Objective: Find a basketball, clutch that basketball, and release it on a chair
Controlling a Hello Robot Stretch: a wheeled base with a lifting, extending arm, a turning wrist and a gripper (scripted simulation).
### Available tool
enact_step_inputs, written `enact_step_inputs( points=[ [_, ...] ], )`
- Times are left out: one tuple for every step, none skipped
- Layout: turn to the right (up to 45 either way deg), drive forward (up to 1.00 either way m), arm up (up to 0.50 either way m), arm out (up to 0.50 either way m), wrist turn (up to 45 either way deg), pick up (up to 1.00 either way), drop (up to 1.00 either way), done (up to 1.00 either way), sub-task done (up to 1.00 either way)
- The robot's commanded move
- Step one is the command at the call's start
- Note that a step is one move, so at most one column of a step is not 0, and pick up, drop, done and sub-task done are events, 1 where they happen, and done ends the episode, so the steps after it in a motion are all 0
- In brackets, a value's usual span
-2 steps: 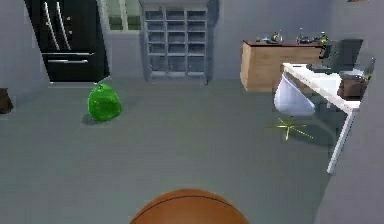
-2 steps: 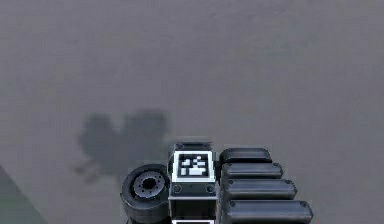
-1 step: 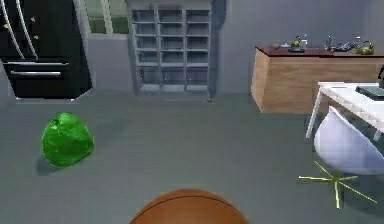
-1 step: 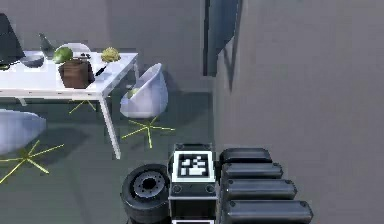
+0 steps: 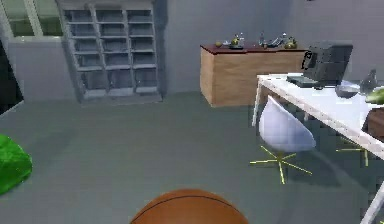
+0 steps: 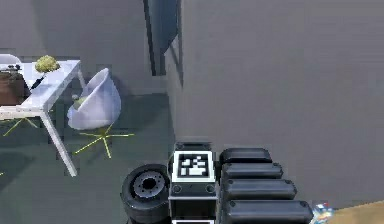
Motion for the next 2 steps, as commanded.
enact_step_inputs(
  points=[
    [0.0,1.0,0.0,0.0,0.0,0.0,0.0,0.0,0.0],
    [3.0,0.0,0.0,0.0,0.0,0.0,0.0,0.0,0.0]
  ],
)
